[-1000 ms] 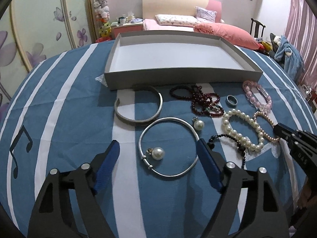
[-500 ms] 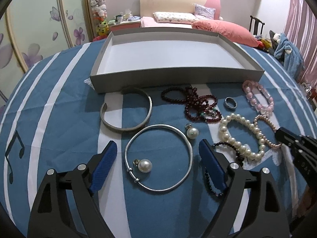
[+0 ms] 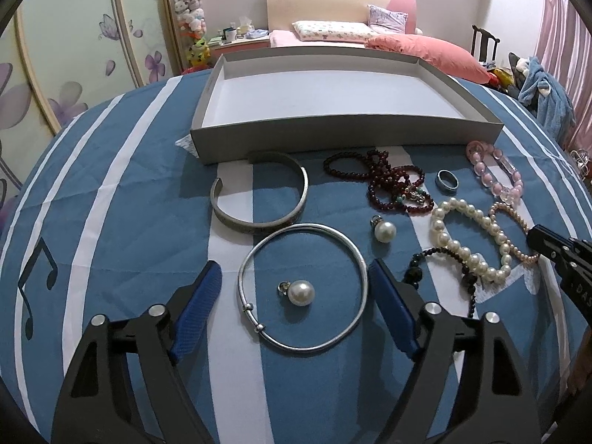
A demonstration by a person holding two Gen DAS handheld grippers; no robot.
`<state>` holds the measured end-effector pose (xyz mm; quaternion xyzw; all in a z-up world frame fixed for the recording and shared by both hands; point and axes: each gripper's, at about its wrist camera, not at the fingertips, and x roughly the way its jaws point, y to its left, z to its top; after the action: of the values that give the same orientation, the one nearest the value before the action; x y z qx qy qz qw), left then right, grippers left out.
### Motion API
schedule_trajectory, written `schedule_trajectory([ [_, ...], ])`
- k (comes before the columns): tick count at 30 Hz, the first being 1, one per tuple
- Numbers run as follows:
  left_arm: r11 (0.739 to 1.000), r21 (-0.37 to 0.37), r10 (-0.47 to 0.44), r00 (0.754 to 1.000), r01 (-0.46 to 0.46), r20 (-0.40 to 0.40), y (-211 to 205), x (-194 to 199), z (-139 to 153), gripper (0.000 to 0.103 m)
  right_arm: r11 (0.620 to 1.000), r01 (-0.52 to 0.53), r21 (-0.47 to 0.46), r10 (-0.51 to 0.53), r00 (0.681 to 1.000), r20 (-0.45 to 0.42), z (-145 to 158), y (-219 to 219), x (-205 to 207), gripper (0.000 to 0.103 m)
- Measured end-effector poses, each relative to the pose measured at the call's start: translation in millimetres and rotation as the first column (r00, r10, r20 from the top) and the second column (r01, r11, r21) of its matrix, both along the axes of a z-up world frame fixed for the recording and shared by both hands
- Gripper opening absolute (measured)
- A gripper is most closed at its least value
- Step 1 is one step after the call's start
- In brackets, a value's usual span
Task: Organize jewelry
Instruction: 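Grasp the silver pearl-tipped bangle with the left gripper while the right lifts the pink bracelet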
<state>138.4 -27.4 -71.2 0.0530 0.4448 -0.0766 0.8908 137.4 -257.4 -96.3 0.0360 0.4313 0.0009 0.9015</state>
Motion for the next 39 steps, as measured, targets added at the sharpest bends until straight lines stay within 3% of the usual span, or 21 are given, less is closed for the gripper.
schedule_trajectory([
  [2,1.0,-0.002,0.004,1.0,-0.004,0.004,0.4,-1.1,1.1,0.071,1.0,0.0,-0.003,0.0,1.0,0.0,0.0,0.3,0.2,0.007],
  [12,0.999,-0.049,0.004,1.0,-0.003,0.026,7.9,-2.5,3.6,0.07,1.0,0.012,0.026,-0.013,0.999,0.03,3.9,-3.1,-3.4,0.006],
  [27,0.997,-0.082,0.021,0.992,-0.011,0.121,16.3,-14.9,20.2,0.07,0.997,-0.031,0.07,0.017,0.98,0.2,39.9,6.2,-18.9,0.006],
  [39,0.993,-0.115,0.064,0.969,-0.037,0.239,20.2,-34.4,36.4,0.07,0.994,-0.04,0.099,0.008,0.952,0.306,57.8,16.2,-31.4,0.006],
])
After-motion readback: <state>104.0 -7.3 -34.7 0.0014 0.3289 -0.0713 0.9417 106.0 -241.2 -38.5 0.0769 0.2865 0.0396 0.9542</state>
